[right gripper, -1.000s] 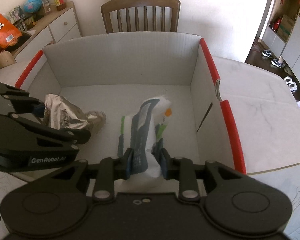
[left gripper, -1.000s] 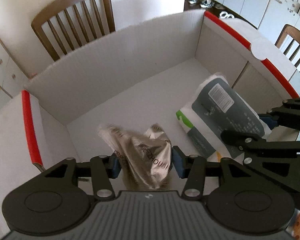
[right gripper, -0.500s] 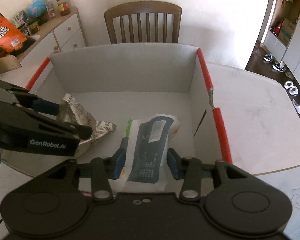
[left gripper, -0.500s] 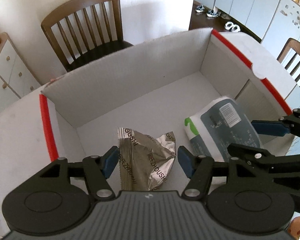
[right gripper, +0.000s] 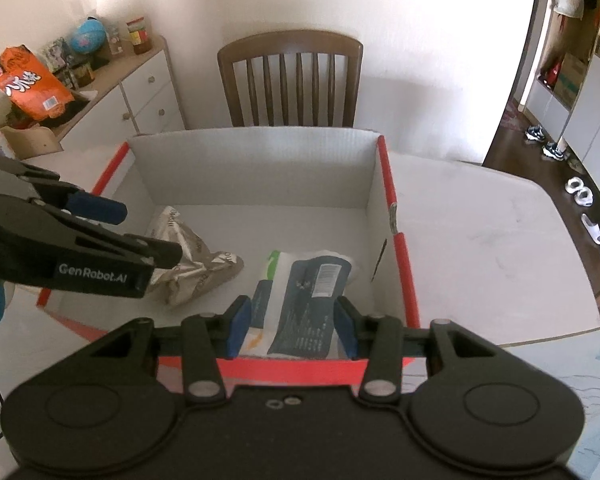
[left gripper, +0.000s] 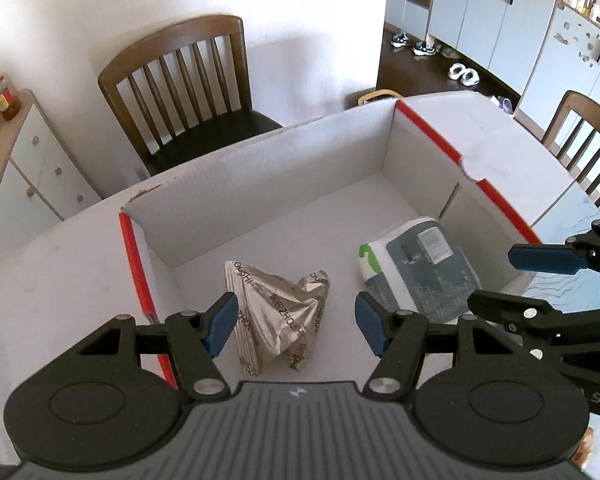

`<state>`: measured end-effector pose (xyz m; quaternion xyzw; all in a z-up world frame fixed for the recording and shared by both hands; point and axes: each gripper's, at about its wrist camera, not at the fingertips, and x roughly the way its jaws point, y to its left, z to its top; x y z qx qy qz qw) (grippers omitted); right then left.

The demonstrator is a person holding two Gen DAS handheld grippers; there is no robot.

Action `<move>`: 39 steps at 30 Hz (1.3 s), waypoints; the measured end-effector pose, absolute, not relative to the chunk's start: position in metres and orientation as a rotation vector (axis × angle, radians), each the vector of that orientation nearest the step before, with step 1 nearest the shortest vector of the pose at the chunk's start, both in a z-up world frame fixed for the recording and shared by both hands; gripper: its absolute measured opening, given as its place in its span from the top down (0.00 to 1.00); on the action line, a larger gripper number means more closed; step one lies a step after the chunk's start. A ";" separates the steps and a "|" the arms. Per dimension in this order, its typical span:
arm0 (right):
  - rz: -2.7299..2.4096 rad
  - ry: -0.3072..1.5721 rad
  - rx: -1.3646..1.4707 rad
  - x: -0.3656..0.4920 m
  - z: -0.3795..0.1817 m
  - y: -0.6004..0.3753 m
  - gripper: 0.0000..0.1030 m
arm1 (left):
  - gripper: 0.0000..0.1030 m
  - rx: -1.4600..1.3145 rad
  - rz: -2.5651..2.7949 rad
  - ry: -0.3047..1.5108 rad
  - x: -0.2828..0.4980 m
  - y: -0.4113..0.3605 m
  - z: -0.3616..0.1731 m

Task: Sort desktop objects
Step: 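Open both grippers to drop the silver bag and tissue pack into the box, then withdraw both tools from the box back toward the remaining items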

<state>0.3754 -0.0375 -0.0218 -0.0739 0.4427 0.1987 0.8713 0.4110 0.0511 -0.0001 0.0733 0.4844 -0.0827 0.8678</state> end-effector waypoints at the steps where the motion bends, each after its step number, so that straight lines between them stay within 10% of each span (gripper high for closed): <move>1: 0.417 0.921 -0.155 0.373 -0.019 -0.039 0.56 | 0.38 0.154 -0.172 1.011 0.407 0.050 0.003; 39: 0.452 0.807 -0.117 0.257 0.038 -0.115 0.44 | 0.38 0.132 -0.177 0.864 0.244 0.022 0.068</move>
